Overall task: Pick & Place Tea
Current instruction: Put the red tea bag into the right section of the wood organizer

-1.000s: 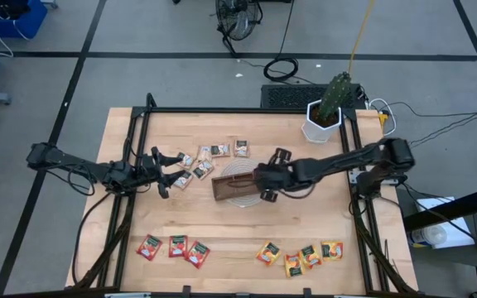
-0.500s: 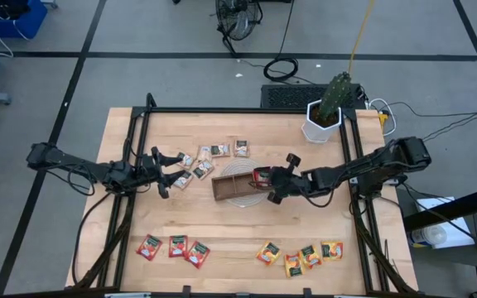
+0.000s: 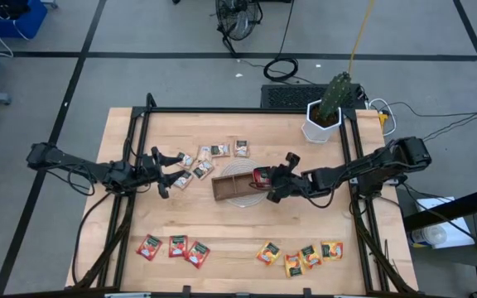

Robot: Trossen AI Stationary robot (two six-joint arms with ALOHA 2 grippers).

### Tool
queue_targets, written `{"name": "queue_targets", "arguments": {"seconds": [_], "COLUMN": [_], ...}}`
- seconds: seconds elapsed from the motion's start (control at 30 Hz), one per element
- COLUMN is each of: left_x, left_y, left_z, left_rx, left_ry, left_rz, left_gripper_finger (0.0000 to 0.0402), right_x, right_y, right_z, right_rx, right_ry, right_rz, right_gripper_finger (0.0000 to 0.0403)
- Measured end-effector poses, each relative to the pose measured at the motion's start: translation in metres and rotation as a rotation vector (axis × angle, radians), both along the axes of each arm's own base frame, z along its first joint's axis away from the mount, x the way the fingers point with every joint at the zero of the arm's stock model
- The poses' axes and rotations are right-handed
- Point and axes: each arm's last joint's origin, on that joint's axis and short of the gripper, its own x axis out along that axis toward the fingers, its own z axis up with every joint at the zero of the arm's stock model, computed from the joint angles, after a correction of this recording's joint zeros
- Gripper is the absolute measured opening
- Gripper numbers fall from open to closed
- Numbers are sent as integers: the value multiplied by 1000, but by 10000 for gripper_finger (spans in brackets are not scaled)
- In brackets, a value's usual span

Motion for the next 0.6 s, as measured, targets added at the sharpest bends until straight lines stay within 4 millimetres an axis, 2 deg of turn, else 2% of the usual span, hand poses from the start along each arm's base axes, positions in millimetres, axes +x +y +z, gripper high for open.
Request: {"name": "queue_targets", "arguments": {"seconds": [0.2,0.33,0.4,0.47,0.53,0.6], "left_x": [0,0,0,0,0,0], "left_y": [0,0,0,0,0,0], "left_z": [0,0,0,0,0,0], "left_rx": [0,0,0,0,0,0], "left_ry": [0,0,0,1,-1,1], "left_rz": [0,0,0,0,0,0], "left_gripper_finger": [239,239,239,239,239,239], "right_x": [4,10,15,22,26,26], "right_y": [0,5,8,7,5,1], "right_z": [6,28,40,52,57,55], "right_rx": [-109,-183,-157,-87,3,93], "right_ry": [-19,-99,-93,-50,52,148], "right_rz": [20,102,175,265,325,331], "right_gripper_finger": [127,138,122,82,28,11]}}
